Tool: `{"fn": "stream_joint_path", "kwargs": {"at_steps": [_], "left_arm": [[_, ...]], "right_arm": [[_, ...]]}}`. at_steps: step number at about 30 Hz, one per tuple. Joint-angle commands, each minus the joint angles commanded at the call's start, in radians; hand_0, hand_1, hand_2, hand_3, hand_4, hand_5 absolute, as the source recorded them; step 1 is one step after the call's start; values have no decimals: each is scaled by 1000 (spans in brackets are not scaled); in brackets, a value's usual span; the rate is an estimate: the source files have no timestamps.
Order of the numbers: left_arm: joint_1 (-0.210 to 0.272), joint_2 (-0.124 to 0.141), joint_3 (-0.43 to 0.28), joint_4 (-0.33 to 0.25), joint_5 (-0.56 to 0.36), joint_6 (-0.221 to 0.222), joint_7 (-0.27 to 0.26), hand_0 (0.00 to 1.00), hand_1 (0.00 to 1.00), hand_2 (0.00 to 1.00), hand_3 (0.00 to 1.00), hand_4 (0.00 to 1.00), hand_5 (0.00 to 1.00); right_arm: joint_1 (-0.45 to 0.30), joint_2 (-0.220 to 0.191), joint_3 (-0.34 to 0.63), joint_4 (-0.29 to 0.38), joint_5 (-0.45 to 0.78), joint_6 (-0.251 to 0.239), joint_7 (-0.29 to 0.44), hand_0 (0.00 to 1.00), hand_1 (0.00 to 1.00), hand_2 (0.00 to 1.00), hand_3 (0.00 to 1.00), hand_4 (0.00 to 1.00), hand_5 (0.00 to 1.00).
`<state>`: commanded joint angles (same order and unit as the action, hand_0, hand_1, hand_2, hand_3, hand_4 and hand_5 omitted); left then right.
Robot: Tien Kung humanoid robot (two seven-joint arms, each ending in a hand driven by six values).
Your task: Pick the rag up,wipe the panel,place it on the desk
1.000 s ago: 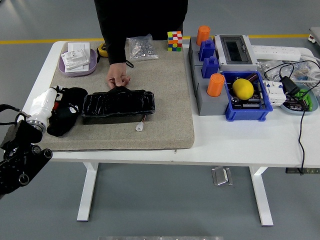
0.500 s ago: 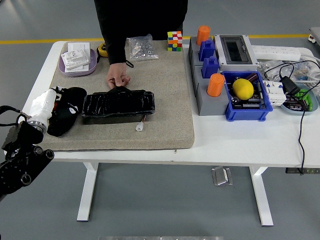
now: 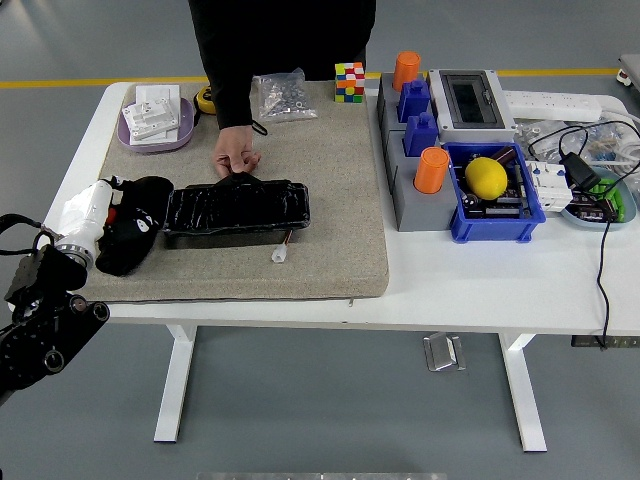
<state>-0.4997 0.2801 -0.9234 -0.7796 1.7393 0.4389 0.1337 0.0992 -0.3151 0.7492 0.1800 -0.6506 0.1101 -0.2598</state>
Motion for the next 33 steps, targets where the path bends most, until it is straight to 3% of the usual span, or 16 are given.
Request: {"fn": "stream_joint_path", "kwargs": {"at_steps": [11,12,17,18,23,24,29,30,33], "left_arm": [[2,-1,4,15,28,3,17,328,324,799,583,644,134],[2,0,6,16,30,3,17,319,309,763,581,509,2],[4,0,8,18,38,4,20,319,309,763,581,509,2],[4,-1,9,19,38,8,17,306,273,669,510,249,2],[5,-1,10,22,34,25,5,306,273,669,510,249,2],[5,0,12,23,35,28,4,275,225,562,415,194,2],[8,2,16,20,36,37,2,275,225,562,415,194,2],[8,2,16,20,36,37,2,259,205,535,329,250,2],[8,2,16,15,37,38,3,259,205,535,329,250,2]], "right_arm": [[-3,1,16,0,-8,-2,2,750,696,713,593,915,570],[-4,0,17,0,-9,-1,1,750,696,714,592,915,570],[-3,0,24,0,-15,-2,1,750,696,714,592,915,570],[-3,0,28,0,-16,-3,1,750,694,714,593,915,567],[-3,0,31,0,-20,-3,0,750,694,714,593,915,567],[-3,0,30,0,-18,-3,0,750,695,714,595,918,567],[-4,2,36,0,-27,-4,-2,750,695,714,595,918,567],[-4,2,37,0,-28,-4,-2,750,694,714,596,920,568],[-4,3,38,0,-29,-4,-3,750,694,714,596,920,568]]}}
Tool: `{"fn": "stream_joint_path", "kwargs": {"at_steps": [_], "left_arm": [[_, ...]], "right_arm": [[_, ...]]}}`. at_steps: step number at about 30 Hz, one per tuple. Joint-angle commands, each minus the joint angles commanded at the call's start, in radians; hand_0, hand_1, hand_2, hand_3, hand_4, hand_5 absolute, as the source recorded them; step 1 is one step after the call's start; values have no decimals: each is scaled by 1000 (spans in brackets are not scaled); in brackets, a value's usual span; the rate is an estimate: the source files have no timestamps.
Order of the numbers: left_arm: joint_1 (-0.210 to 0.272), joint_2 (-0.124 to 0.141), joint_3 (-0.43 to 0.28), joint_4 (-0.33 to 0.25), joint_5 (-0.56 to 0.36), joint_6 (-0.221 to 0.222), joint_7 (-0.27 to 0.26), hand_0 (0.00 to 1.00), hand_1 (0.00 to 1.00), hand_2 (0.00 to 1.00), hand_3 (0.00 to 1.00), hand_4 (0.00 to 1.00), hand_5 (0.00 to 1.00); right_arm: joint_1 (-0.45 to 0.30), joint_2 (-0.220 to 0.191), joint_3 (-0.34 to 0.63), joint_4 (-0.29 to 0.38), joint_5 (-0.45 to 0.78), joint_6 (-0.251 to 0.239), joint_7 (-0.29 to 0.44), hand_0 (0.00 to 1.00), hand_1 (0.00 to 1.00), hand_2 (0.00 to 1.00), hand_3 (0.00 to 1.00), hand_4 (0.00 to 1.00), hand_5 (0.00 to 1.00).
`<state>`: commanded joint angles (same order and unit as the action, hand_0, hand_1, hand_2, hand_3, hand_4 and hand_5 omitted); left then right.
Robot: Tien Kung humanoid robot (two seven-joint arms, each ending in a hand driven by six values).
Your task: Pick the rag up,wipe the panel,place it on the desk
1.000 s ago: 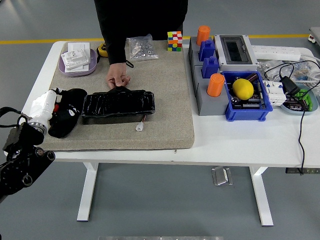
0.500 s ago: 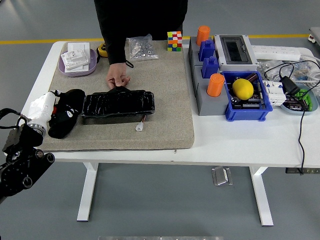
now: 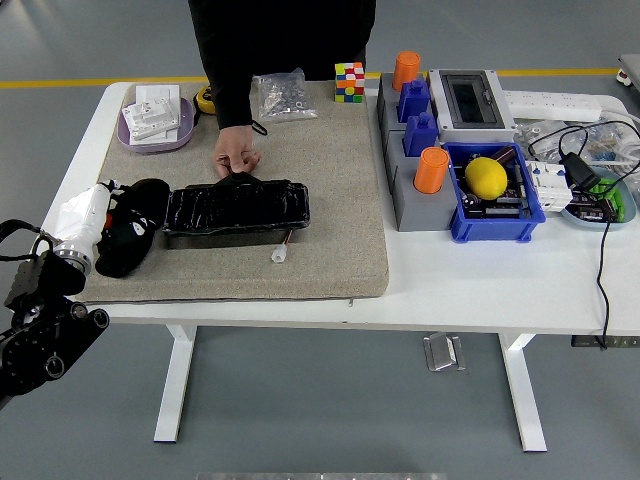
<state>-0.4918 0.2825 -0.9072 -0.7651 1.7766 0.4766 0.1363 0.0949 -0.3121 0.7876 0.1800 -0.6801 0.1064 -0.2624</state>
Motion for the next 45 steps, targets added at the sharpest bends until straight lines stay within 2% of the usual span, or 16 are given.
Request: {"fn": "stream_joint_path", "kwargs": {"at_steps": [8,22,29,33,39,45], "left_arm": [[0,3,-5,-8,-4,6,-1,241,175,527,304,224,2],[5,23,-48,-52,29,-13,12,238,154,523,329,241,2],[4,29,-75,-59,41,-5,8,237,150,525,338,248,2],[10,33,-97,-91,60,-10,13,234,151,530,352,257,2],[20,37,-127,-184,100,-26,47,234,149,533,354,257,2],[21,33,-111,-224,107,-27,59,234,149,532,359,262,2]], "right_arm": [[1,1,4,0,-4,0,-2,751,694,714,597,922,570],[1,2,-11,0,7,1,1,750,693,713,603,935,583],[2,5,-2,0,1,0,0,750,693,713,605,944,592],[3,5,3,0,-2,0,-1,750,693,713,605,947,594],[1,5,15,0,-13,1,-3,750,693,713,605,948,597],[3,7,17,0,-12,0,1,750,693,713,606,948,596]]}}
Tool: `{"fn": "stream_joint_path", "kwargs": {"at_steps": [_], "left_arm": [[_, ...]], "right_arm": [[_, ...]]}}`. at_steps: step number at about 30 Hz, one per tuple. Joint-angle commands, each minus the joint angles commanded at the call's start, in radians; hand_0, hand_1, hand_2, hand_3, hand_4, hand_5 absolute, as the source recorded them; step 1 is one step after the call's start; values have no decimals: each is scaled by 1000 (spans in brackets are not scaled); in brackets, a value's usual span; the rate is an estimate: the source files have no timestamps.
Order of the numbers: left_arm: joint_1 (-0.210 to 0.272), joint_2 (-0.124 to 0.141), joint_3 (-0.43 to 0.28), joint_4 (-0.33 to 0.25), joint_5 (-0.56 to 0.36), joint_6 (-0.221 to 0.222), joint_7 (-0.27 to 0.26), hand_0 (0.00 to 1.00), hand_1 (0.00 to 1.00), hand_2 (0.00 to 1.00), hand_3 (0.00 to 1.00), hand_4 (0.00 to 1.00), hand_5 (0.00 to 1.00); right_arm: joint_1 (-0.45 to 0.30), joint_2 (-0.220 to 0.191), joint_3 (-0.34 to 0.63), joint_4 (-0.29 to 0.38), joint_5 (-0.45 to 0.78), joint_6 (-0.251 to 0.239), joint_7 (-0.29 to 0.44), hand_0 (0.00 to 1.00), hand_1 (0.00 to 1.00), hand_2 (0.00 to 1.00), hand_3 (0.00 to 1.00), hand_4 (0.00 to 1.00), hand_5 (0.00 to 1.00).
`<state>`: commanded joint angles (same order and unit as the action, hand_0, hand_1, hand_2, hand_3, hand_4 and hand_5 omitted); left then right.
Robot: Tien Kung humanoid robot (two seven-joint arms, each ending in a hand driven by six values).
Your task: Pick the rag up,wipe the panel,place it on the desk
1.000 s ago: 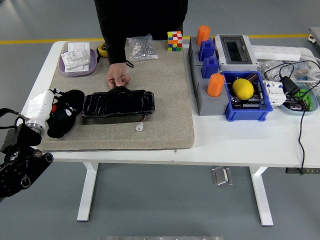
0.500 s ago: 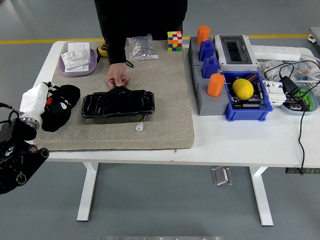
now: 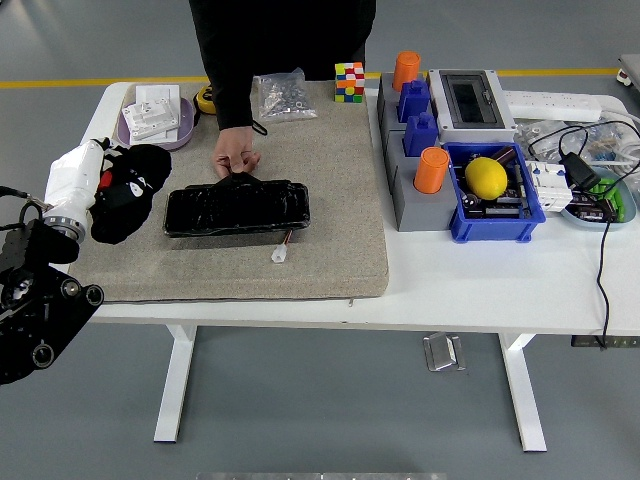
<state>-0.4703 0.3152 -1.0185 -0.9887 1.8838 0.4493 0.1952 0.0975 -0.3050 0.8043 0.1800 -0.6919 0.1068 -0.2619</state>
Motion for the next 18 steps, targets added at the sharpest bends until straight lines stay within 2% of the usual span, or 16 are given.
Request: {"fn": "stream_joint_path", "kwargs": {"at_steps": [12,18], "left_arm": [[-6,-26,60,10,-25,16,-8,235,145,533,364,266,2],[-14,-28,100,15,-38,15,-8,235,146,535,367,270,2]], "right_arm": [[-1,-5,14,0,-7,0,-2,750,691,713,606,949,597],[-1,-6,19,0,-12,1,-3,750,691,713,606,949,597]]}}
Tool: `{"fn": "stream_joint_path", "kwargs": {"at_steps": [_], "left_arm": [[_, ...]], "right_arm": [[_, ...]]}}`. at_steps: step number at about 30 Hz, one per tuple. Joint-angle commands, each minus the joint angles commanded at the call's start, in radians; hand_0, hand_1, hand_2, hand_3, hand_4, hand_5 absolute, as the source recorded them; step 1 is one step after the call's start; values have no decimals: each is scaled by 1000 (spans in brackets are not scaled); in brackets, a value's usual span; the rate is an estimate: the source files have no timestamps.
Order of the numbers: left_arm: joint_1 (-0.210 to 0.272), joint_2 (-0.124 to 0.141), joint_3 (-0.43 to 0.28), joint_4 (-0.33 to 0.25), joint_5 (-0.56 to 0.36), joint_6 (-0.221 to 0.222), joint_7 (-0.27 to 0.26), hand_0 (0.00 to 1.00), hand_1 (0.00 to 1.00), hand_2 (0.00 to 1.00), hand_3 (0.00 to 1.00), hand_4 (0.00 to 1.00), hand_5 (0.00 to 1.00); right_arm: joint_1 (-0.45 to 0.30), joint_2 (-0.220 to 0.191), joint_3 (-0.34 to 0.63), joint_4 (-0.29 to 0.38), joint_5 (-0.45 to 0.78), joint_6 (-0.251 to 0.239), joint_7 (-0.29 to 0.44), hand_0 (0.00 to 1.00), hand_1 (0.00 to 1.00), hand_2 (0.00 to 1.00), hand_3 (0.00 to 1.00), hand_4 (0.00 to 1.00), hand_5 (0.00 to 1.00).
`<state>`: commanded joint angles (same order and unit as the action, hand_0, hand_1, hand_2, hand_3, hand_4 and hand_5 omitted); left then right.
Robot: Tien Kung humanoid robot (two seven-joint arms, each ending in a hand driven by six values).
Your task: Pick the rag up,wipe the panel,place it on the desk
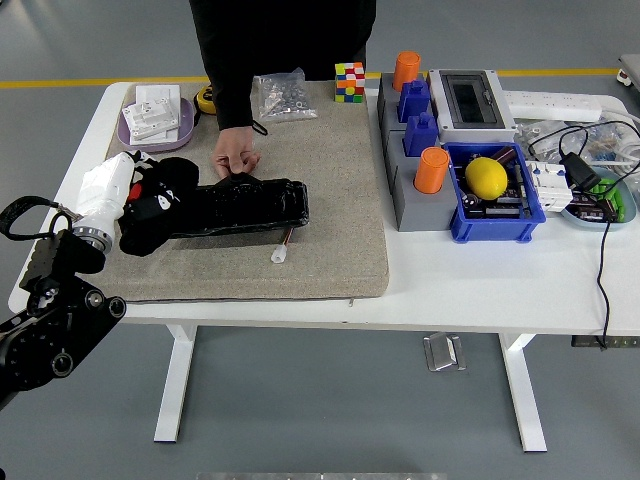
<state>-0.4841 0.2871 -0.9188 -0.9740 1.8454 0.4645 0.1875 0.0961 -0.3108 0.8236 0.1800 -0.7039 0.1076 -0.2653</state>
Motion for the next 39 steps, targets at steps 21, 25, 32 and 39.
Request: {"fn": "stream_joint_path", "kwargs": {"at_steps": [21,25,32,39], "left_arm": [[-59,-37,129,-3,-41,4,-4,237,149,535,378,274,2],[-77,-47,163,4,-50,1,-2,235,149,535,378,275,2],[-108,-56,217,12,-64,-6,0,237,150,535,381,274,2],[-144,-64,278,11,-78,-15,2,236,151,533,382,276,2]], "right_arm": [[8,-18,-22,0,6,6,-4,749,690,712,606,950,597],[11,-23,-28,0,7,7,-4,749,690,712,605,951,597],[15,-30,-30,0,5,9,-7,749,690,712,605,951,597],[23,-35,-30,0,2,10,-9,748,690,712,605,951,597]]}}
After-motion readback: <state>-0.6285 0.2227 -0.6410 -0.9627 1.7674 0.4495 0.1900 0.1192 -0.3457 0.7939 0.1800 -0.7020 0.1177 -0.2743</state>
